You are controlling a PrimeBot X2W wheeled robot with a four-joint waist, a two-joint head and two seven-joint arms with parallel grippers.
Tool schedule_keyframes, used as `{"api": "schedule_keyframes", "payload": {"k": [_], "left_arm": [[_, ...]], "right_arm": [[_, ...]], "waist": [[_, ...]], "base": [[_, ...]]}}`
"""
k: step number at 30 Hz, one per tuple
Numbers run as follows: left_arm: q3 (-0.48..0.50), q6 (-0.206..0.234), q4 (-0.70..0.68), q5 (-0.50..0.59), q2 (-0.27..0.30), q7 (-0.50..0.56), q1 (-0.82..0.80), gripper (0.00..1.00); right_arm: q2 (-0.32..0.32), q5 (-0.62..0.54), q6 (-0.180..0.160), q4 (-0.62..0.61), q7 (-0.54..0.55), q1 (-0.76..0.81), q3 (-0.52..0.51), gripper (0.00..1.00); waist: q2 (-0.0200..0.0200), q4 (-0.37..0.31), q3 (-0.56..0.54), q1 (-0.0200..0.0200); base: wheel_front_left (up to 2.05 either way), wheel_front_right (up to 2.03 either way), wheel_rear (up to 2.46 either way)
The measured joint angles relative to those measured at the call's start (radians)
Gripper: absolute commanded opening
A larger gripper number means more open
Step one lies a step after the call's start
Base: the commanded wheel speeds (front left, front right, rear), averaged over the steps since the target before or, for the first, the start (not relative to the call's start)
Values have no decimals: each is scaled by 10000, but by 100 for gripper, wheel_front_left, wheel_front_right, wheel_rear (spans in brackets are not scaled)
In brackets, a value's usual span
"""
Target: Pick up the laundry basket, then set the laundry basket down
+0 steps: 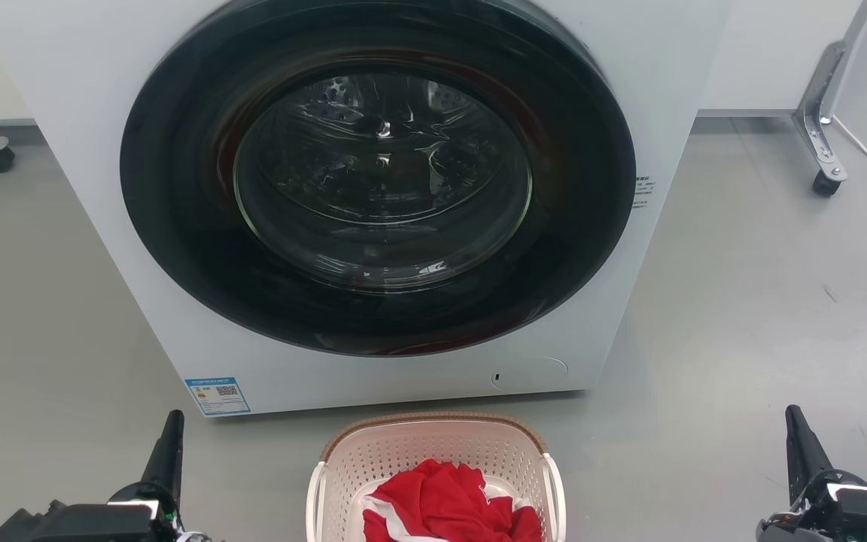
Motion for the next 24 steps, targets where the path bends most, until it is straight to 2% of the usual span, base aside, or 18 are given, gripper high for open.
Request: {"api": "schedule_keyframes", "payload": {"k": [24], "left_arm": [[0,0,2,0,0,0,0,0]], "right_arm": [[0,12,0,-2,0,0,0,0]], "waist": [[0,0,1,0]], "base": [[0,0,0]]}}
